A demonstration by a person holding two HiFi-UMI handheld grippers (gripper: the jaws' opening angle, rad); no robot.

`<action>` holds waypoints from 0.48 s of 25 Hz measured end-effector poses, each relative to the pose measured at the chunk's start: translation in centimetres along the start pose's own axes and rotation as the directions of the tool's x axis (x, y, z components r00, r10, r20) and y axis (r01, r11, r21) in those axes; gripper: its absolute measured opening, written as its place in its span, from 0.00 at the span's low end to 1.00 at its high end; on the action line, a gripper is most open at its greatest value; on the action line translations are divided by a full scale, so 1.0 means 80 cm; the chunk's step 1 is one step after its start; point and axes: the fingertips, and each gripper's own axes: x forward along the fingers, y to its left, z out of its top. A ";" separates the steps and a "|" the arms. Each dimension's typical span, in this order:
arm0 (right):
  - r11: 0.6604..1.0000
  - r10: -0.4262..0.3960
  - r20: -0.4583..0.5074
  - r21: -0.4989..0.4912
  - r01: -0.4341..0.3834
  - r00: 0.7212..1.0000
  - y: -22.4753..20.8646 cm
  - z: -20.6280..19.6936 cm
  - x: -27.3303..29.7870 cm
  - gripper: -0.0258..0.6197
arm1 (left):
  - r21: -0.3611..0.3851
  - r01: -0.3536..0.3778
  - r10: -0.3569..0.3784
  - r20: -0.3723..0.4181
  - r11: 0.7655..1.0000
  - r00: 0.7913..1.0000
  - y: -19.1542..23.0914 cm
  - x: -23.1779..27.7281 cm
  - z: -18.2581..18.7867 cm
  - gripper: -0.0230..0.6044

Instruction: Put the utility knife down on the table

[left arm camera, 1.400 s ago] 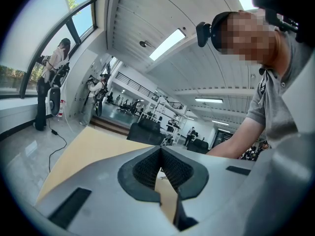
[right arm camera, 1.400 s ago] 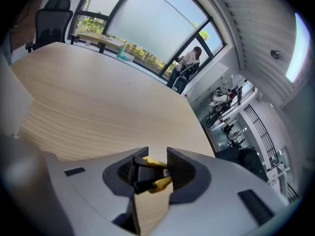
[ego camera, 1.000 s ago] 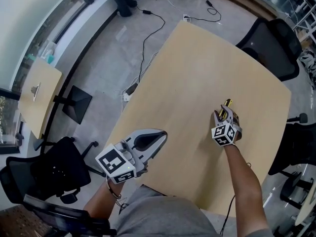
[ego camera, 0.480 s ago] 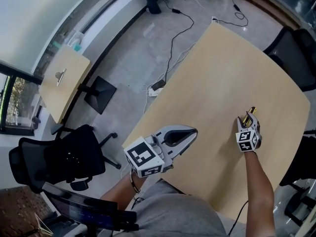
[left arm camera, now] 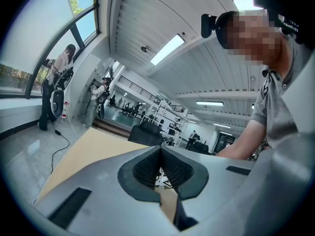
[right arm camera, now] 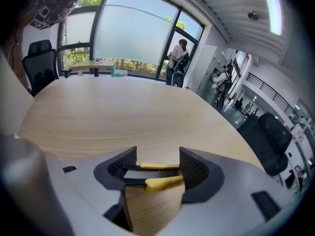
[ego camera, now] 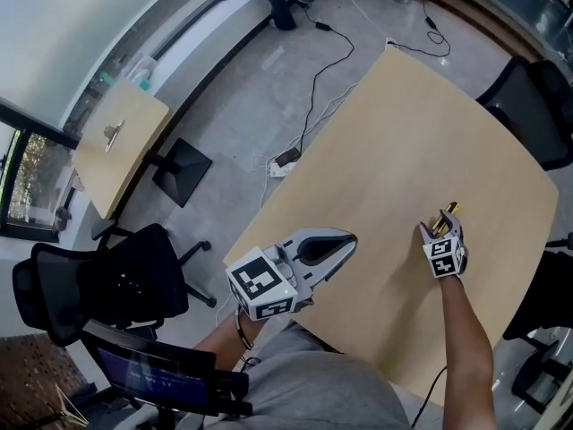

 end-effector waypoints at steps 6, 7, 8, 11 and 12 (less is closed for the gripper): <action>0.987 0.121 -0.034 0.107 -0.116 0.992 0.027 -0.005 -0.020 0.51 | 0.012 0.010 -0.010 0.002 1.000 1.000 -0.019 -0.005 0.004 0.04; 0.984 0.141 -0.045 0.120 -0.135 0.989 0.032 -0.009 -0.024 0.52 | 0.019 0.015 -0.015 0.001 1.000 1.000 -0.023 -0.005 0.005 0.04; 0.980 0.158 -0.053 0.131 -0.150 0.986 0.037 -0.012 -0.029 0.53 | 0.027 0.021 -0.021 0.000 0.999 1.000 -0.028 -0.005 0.007 0.05; 0.977 0.166 -0.056 0.148 -0.156 0.985 0.042 -0.017 -0.045 0.54 | 0.049 0.031 -0.031 0.002 0.998 1.000 -0.038 -0.005 0.014 0.05; 0.977 0.156 -0.045 0.154 -0.148 0.987 0.041 -0.015 -0.052 0.54 | 0.055 0.032 -0.032 0.004 0.998 0.999 -0.041 -0.006 0.017 0.05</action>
